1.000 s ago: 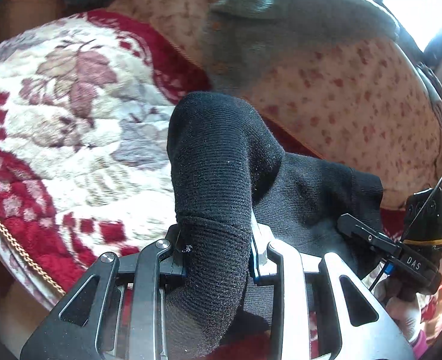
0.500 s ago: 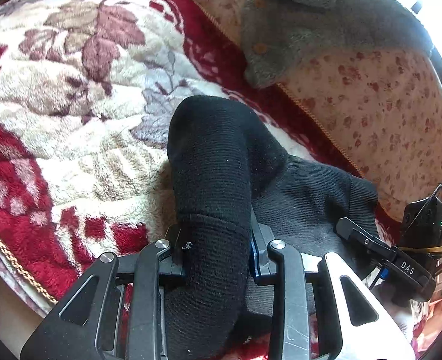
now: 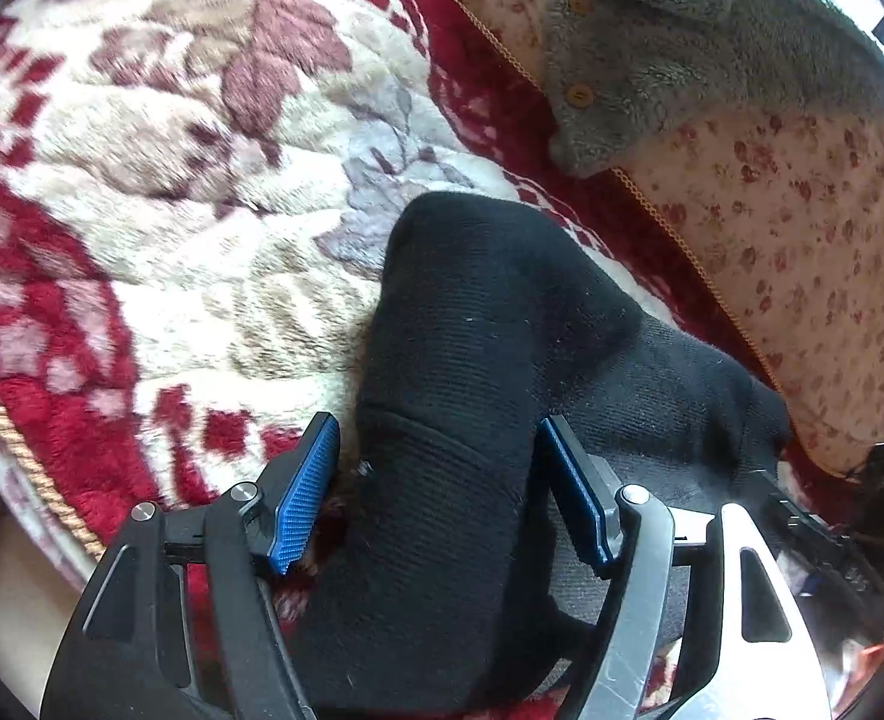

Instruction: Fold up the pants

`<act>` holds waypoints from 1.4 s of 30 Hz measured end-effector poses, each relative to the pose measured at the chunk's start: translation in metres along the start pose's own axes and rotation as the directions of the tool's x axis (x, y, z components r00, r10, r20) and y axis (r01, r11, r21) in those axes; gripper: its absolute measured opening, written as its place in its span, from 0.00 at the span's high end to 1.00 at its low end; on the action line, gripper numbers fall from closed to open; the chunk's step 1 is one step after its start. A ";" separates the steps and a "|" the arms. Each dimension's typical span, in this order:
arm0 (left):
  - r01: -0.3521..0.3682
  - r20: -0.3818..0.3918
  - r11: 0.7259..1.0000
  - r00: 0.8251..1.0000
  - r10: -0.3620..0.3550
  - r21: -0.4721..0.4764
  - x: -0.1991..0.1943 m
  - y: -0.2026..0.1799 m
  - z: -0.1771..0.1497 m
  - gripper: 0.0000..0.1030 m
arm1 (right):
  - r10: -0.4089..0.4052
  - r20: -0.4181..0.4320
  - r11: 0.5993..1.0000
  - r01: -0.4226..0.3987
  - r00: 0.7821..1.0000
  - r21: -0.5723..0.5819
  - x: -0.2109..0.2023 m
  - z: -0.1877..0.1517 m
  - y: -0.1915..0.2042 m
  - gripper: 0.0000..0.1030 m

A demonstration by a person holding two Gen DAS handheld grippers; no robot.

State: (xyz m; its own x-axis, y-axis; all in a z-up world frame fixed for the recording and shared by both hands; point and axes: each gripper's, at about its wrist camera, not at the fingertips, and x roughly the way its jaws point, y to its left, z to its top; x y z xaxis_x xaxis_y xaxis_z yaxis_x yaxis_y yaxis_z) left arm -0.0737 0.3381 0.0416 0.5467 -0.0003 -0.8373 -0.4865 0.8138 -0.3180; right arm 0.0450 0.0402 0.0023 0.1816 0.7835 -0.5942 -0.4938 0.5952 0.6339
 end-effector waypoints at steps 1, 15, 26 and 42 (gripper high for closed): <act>-0.025 0.018 1.000 1.000 0.024 0.011 -0.005 -0.003 -0.002 0.33 | -0.019 0.010 1.000 0.019 1.000 -0.012 -0.006 0.000 0.003 0.41; -0.120 0.198 0.990 0.975 0.102 0.079 -0.064 -0.037 -0.031 0.33 | -0.051 0.104 0.988 0.065 0.993 -0.142 -0.057 -0.012 0.046 0.41; -0.163 0.281 0.977 0.952 0.120 0.137 -0.095 -0.063 -0.061 0.33 | -0.031 0.114 0.984 0.050 0.993 -0.170 -0.062 -0.036 0.067 0.41; -0.207 0.328 0.969 0.932 0.153 0.137 -0.122 -0.074 -0.087 0.33 | -0.032 0.153 0.978 0.063 0.988 -0.199 -0.082 -0.057 0.084 0.38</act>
State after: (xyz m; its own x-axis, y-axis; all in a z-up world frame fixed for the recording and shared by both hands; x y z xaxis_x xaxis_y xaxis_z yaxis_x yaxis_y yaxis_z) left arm -0.1640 0.2273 0.1283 0.6586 0.3148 -0.6835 -0.4910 0.8680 -0.0734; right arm -0.0597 0.0157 0.0766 0.3254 0.7819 -0.5316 -0.6411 0.5958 0.4838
